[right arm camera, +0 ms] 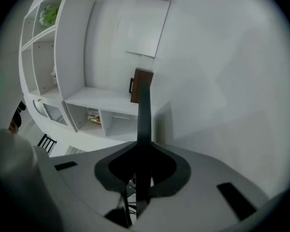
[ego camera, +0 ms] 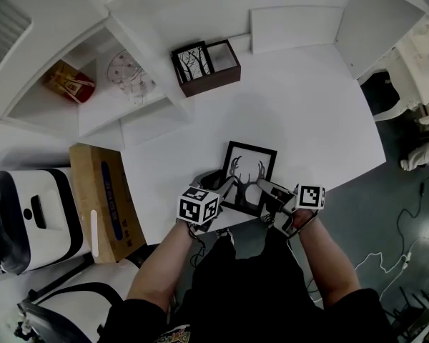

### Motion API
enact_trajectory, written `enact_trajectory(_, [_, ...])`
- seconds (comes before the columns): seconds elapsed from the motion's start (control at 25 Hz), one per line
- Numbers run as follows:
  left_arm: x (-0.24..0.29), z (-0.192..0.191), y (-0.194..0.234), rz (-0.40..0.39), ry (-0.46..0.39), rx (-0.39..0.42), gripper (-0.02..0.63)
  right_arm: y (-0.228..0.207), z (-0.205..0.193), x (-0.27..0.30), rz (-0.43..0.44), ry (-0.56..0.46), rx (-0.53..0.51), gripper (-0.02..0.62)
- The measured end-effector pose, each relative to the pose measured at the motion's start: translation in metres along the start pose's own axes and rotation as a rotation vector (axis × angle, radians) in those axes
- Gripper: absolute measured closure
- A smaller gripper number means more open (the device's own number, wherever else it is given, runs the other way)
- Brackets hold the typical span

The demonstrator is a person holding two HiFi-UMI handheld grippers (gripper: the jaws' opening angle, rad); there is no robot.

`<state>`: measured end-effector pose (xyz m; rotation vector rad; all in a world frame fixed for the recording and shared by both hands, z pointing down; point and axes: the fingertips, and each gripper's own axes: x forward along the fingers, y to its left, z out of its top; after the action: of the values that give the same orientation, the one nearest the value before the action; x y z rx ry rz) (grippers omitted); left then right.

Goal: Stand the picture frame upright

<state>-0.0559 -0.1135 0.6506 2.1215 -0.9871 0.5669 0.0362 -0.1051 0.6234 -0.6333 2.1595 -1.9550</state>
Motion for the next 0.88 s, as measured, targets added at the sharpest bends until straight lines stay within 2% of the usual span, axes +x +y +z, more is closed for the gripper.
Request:
enact_trajectory(0.24, [-0.009, 0.007, 0.003, -0.041, -0.07, -0.062, 0.439, 0.018, 0.002, 0.001, 0.053, -0.007, -0.082, 0.554])
enact_trajectory(0.44, [-0.015, 0.011, 0.006, -0.084, -0.104, -0.125, 0.417, 0.023, 0.001, -0.004, 0.054, 0.018, -0.193, 0.555])
enact_trajectory(0.56, [-0.02, 0.012, 0.002, -0.148, -0.12, -0.181, 0.394, 0.03, 0.001, -0.008, 0.076, 0.039, -0.257, 0.555])
enact_trajectory(0.68, [-0.03, 0.018, -0.007, -0.234, -0.147, -0.211, 0.385, 0.043, 0.002, -0.011, 0.136, 0.061, -0.297, 0.555])
enact_trajectory(0.88, [-0.047, 0.033, -0.028, -0.339, -0.173, -0.167, 0.385, 0.067, 0.005, -0.013, 0.227, 0.105, -0.362, 0.555])
